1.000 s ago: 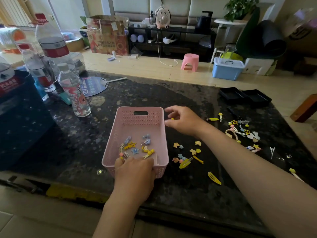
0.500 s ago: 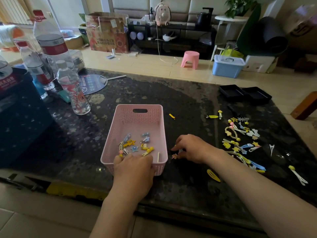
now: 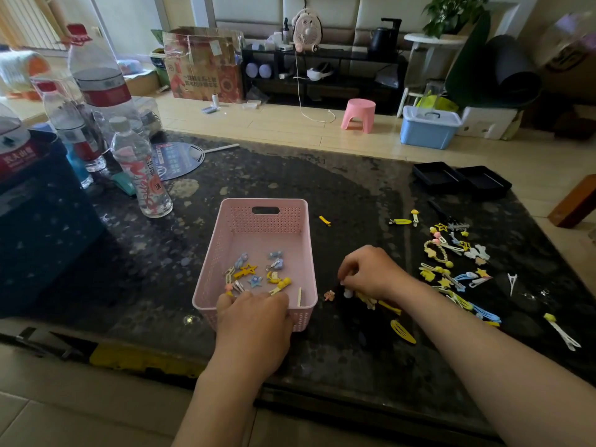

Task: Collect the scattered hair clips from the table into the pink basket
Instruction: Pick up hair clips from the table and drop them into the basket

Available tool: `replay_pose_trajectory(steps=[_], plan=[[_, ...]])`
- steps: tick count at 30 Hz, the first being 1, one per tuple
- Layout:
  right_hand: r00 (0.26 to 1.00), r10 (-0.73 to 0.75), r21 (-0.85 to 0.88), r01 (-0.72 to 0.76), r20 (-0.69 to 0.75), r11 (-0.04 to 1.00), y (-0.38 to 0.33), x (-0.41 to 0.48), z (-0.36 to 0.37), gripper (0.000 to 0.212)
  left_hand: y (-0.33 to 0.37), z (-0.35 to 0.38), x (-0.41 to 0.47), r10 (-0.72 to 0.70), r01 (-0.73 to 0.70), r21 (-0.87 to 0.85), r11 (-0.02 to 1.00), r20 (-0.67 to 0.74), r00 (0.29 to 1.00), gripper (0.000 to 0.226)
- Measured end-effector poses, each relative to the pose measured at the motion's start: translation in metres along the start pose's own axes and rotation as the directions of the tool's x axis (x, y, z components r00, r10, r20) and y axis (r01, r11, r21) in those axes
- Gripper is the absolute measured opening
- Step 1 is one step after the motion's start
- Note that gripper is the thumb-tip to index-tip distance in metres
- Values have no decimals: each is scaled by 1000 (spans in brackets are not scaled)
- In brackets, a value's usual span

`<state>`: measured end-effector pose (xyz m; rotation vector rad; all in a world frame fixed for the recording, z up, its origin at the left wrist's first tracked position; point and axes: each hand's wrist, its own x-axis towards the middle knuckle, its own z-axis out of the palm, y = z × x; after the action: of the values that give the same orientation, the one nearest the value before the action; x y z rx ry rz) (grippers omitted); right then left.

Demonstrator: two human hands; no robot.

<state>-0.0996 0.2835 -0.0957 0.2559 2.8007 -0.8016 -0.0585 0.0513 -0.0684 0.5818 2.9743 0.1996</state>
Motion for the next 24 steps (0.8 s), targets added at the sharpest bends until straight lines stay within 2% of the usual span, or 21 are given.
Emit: replay_pose_trajectory(steps=[4, 6, 8, 11, 14, 16, 18, 20, 22, 24], plan=[[988, 32, 223, 2, -151, 975, -3, 1, -14, 15, 0, 1, 1, 0, 0, 8, 1000, -5, 1000, 18], [974, 23, 383, 67, -225, 921, -18, 0, -23, 14, 0, 2, 2, -2, 2, 18, 1000, -12, 1000, 18], [961, -31, 458, 160, -275, 874, -40, 1, -29, 12, 0, 2, 1, -2, 3, 16, 1000, -16, 1000, 18], [936, -185, 402, 300, -300, 865, -74, 4, -27, 6, 0, 3, 1, 0, 0, 21, 1000, -19, 1000, 19], [926, -309, 383, 372, -217, 846, -99, 8, -17, 17, -1, 3, 3, -22, 22, 5, 1000, -28, 999, 22], [923, -337, 427, 385, -186, 818, -104, 9, -14, 23, -1, 3, 4, -44, 44, -6, 999, -17, 999, 27], [932, -298, 478, 363, -208, 800, -98, 9, -18, 26, -2, 2, 5, -51, 51, 14, 999, -10, 999, 31], [945, -217, 461, 310, -245, 831, -85, 7, -22, 26, -2, 2, 5, -48, 48, 24, 999, -6, 999, 32], [955, -113, 310, 199, -273, 930, -66, 4, -22, 29, -2, 3, 5, -53, 53, 24, 998, 7, 999, 34], [980, -25, 79, 41, -196, 996, -46, -2, -14, 46, -1, 4, 6, -62, 61, 53, 997, 19, 998, 36]])
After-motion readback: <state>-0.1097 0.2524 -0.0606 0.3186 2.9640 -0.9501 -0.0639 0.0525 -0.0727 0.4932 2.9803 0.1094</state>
